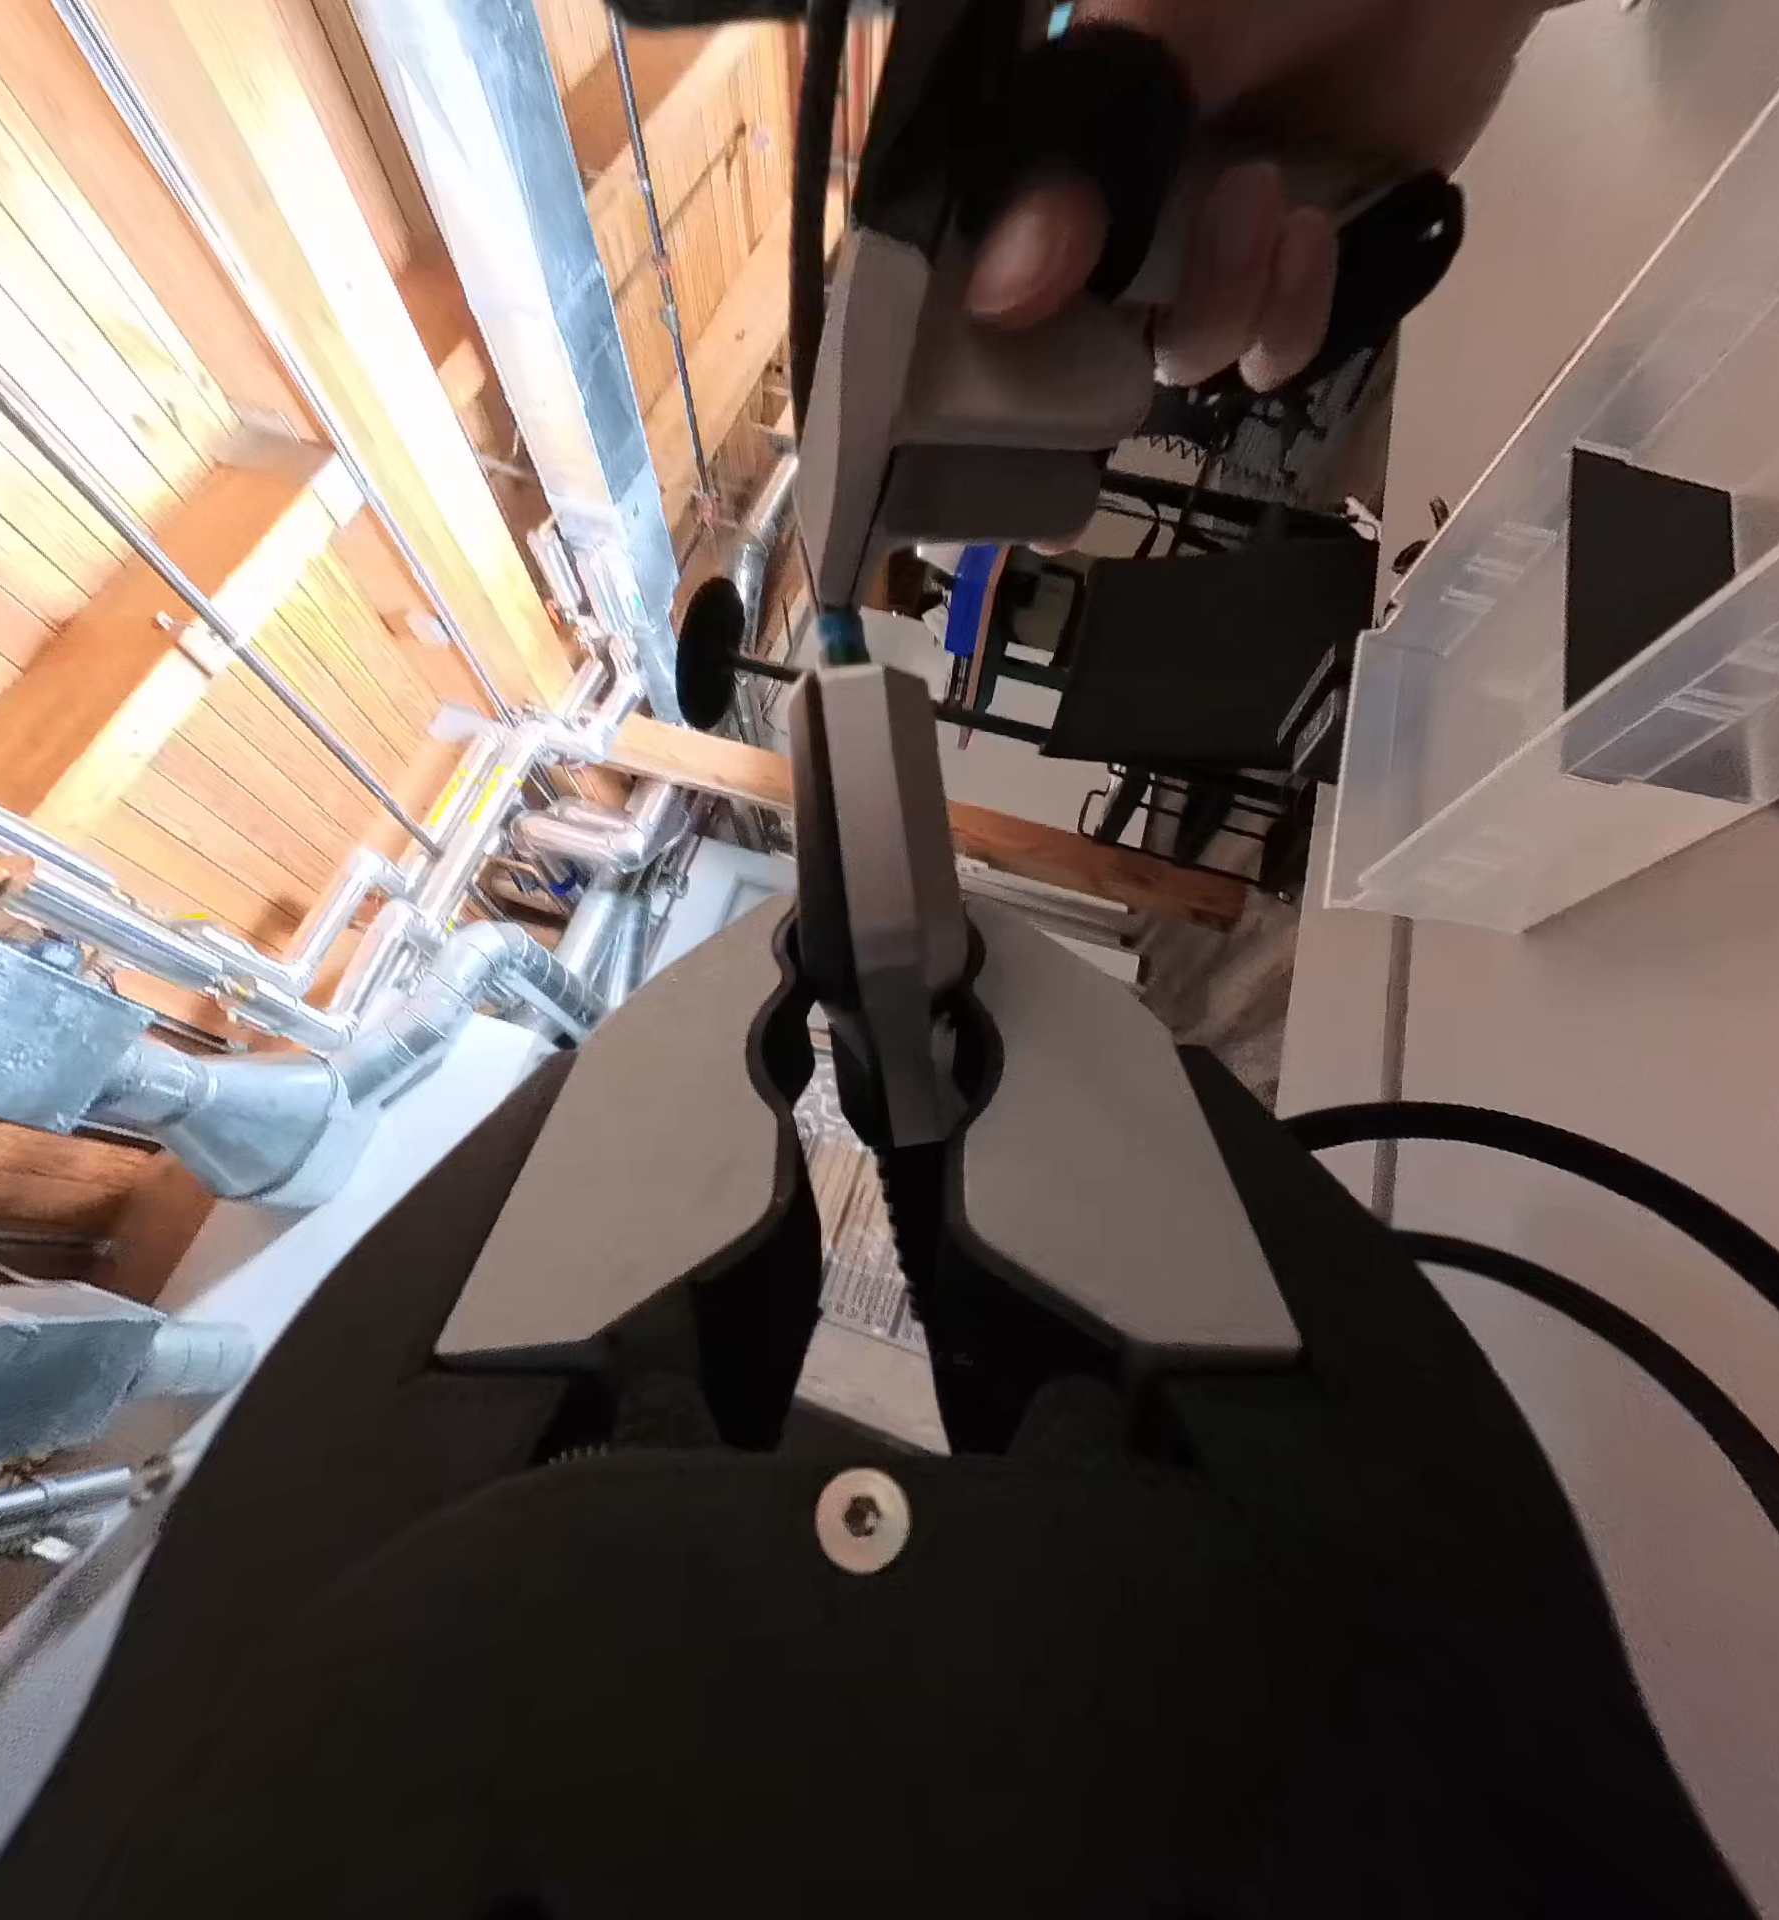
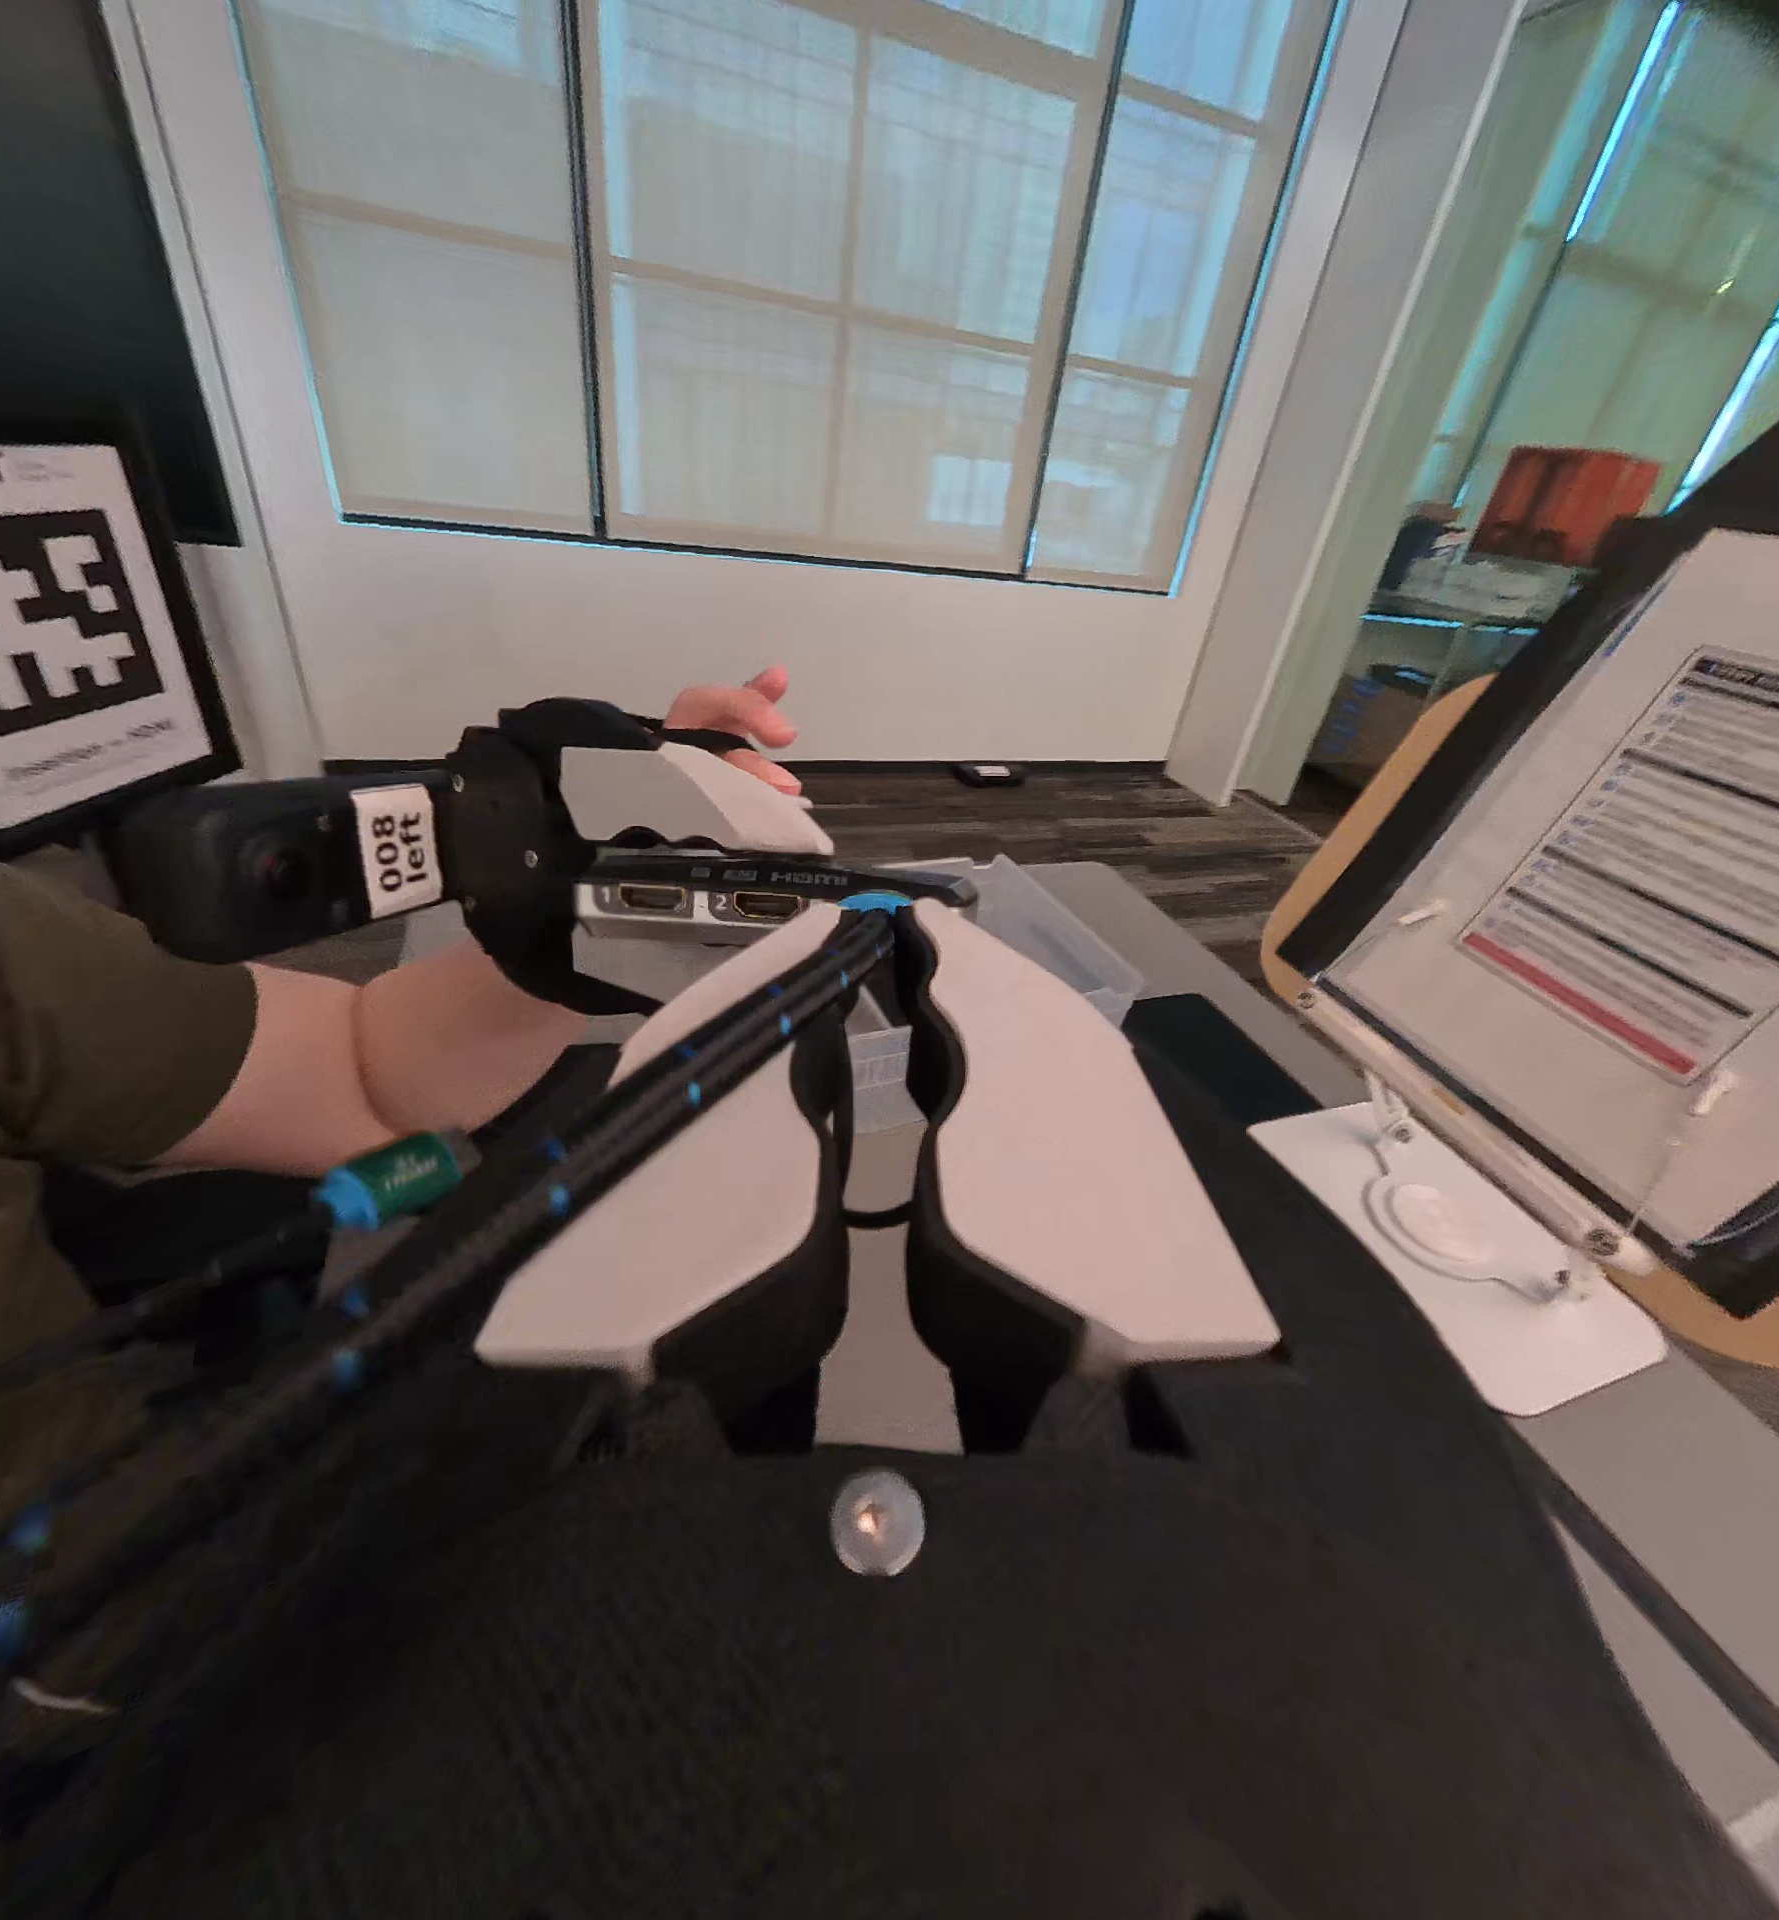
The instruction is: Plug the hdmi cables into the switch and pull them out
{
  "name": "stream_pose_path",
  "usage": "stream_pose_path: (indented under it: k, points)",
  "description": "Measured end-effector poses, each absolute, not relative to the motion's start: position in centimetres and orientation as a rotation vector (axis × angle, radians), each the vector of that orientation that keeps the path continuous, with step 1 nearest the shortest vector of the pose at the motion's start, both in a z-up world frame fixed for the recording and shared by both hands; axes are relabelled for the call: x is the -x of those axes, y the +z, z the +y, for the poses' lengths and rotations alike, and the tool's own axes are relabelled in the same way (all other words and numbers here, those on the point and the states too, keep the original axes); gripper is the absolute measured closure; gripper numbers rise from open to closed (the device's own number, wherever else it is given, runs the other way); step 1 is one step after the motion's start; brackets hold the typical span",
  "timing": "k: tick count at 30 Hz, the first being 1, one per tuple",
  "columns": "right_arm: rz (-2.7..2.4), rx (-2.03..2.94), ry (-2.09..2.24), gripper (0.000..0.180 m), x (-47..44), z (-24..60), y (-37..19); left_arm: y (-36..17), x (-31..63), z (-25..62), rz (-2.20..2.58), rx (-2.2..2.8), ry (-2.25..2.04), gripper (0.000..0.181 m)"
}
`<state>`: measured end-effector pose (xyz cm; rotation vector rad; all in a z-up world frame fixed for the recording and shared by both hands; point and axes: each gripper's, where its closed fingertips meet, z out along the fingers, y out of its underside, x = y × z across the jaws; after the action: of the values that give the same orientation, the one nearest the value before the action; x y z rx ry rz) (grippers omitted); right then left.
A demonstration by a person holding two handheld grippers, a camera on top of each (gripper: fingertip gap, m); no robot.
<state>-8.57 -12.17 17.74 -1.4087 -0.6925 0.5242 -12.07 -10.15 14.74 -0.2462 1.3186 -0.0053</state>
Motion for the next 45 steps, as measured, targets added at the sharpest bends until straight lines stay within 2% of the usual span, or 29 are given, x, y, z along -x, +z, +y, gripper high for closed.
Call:
stream_pose_path:
  k: [7,31,35,41,45]
  points:
    - [-0.673,1.415,0.372,0.173,9.2,-12.0,17.9,14.6,12.1,-8.6,1.324,0.366,0.064,0.158]
    - [-0.701,1.433,0.389,0.17,8.8,-11.6,16.9,14.1,11.8,-8.0,1.304,0.386,0.027,0.158]
    - [-0.879,1.621,0.431,0.161,7.2,-9.7,11.6,10.8,11.5,-5.7,1.451,0.271,0.031,0.159]
    - [-0.607,1.955,0.466,0.165,-0.3,-5.4,5.1,6.4,11.0,-0.4,1.564,0.388,-0.011,0.158]
    - [-0.658,2.102,0.521,0.162,0.6,-3.9,0.6,3.1,10.5,0.3,1.666,0.347,-0.071,0.158]
